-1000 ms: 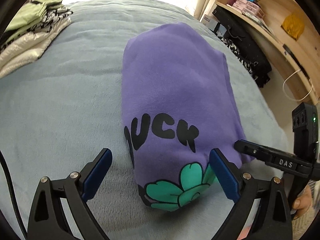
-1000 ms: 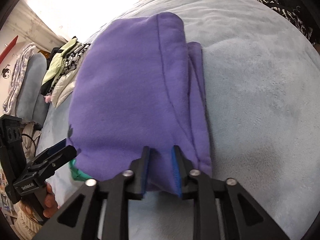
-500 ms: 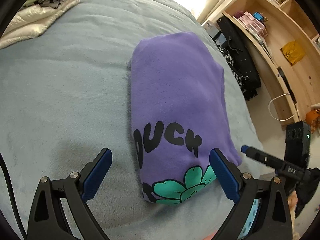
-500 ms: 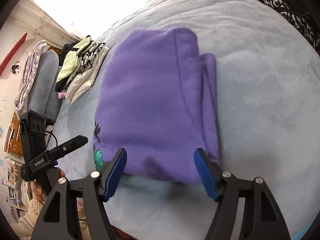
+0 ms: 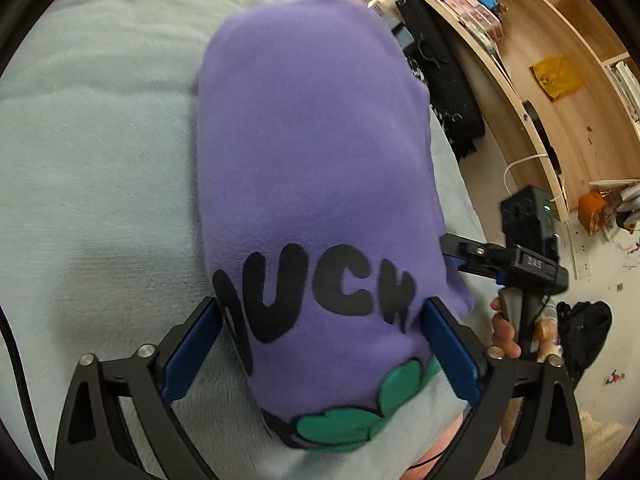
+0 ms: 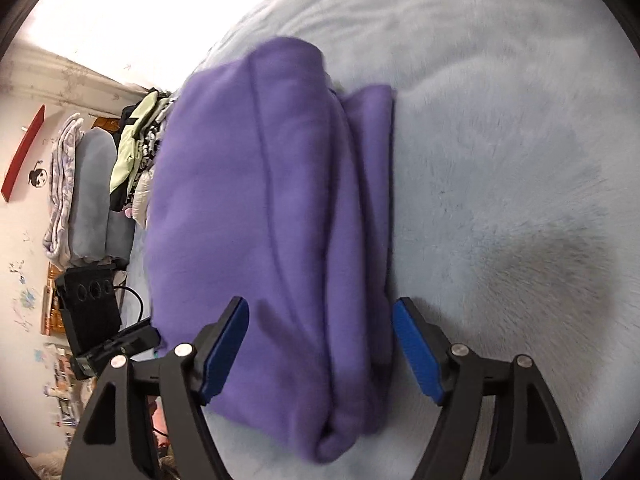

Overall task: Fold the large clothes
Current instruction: 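Lift the folded hoodie with both tools and carry it to the clothes stack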

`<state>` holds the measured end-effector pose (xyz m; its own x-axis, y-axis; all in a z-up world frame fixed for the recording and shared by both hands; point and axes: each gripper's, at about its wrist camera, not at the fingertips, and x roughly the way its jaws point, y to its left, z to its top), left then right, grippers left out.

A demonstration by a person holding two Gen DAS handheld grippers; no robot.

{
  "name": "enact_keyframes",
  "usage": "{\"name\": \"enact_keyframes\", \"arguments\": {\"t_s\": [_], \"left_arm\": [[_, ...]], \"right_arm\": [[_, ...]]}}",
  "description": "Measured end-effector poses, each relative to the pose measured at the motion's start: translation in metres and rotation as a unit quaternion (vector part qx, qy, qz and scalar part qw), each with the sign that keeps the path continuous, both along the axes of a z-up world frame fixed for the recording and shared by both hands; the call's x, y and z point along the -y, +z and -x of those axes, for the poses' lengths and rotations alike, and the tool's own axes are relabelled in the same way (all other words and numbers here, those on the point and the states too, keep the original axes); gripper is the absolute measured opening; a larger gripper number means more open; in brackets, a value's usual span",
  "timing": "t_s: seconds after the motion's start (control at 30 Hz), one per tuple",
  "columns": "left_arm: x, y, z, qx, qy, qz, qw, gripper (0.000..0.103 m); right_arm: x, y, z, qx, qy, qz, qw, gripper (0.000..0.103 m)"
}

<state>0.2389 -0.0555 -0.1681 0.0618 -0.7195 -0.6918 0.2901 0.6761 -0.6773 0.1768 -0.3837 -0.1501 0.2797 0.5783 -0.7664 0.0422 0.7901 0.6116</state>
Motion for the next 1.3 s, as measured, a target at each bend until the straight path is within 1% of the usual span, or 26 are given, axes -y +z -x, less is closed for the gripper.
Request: {"name": "enact_keyframes", "arguments": {"t_s": [0.1,0.13,0.23,0.27,0.3,0.4,0.43,0.5,0.53,0.57,0.63,0.67,0.7,0.77,0.87,1.07,1.17,1.3], "left_arm": [[0.007,-0.015,-0.006,-0.016,-0.007,0.027,0.9995,0.102],[0.008,-0.019,-0.008,-0.021,-0.008,0.042,0.9989,0.102],[0.013,-0.030,-0.013,-0.028,-0.011,0.068,0.9972,0.102],[0.015,-0.032,-0.013,-0.027,-0.012,0.071,0.9970,0.102],[0.017,-0.033,-0.014,-0.025,-0.013,0.074,0.9968,0.102],[0.021,-0.035,-0.015,-0.024,-0.011,0.077,0.9967,0.102],[0.021,-0.036,-0.015,-0.024,-0.009,0.077,0.9967,0.102],[0.017,-0.032,-0.014,-0.019,-0.007,0.072,0.9972,0.102],[0.020,-0.030,-0.013,-0.012,-0.001,0.068,0.9976,0.102],[0.017,-0.026,-0.011,-0.008,0.002,0.064,0.9979,0.102],[0.021,-0.017,-0.007,0.010,0.012,0.052,0.9985,0.099],[0.023,-0.010,-0.005,0.020,0.010,0.043,0.9988,0.096],[0.025,-0.005,-0.003,0.032,0.008,0.032,0.9990,0.093],[0.025,0.007,-0.001,0.050,0.008,0.021,0.9985,0.088],[0.020,0.028,0.000,0.078,0.013,0.014,0.9968,0.086],[0.000,0.082,0.011,0.133,0.021,0.012,0.9908,0.086],[-0.020,0.108,0.018,0.157,0.028,0.010,0.9871,0.086],[-0.059,0.148,0.017,0.183,0.050,0.011,0.9817,0.086]], "right_arm": [[-0.002,-0.019,-0.008,-0.016,0.016,-0.026,0.999,0.077],[-0.002,-0.022,-0.010,-0.015,0.019,-0.036,0.999,0.079],[-0.005,-0.028,-0.018,-0.007,0.030,-0.071,0.997,0.081],[-0.006,-0.030,-0.021,-0.005,0.032,-0.078,0.996,0.084],[-0.008,-0.032,-0.024,0.000,0.033,-0.087,0.996,0.085],[-0.017,-0.035,-0.029,0.028,0.037,-0.095,0.994,0.086],[-0.019,-0.035,-0.029,0.037,0.038,-0.094,0.994,0.084],[-0.024,-0.033,-0.027,0.053,0.042,-0.090,0.994,0.077],[-0.025,-0.032,-0.025,0.060,0.043,-0.096,0.993,0.067],[-0.024,-0.031,-0.022,0.066,0.044,-0.100,0.992,0.056],[-0.025,-0.025,-0.019,0.082,0.042,-0.100,0.991,0.046],[-0.027,-0.020,-0.019,0.093,0.041,-0.091,0.991,0.044],[-0.031,-0.016,-0.017,0.104,0.042,-0.077,0.991,0.043],[-0.039,-0.007,-0.012,0.124,0.044,-0.051,0.990,0.041],[-0.046,0.006,-0.006,0.150,0.044,-0.035,0.987,0.039],[-0.059,0.036,0.016,0.202,0.023,-0.044,0.978,0.039],[-0.073,0.056,0.025,0.230,0.024,-0.046,0.972,0.039],[-0.105,0.089,0.025,0.257,0.041,-0.051,0.964,0.039]]}}
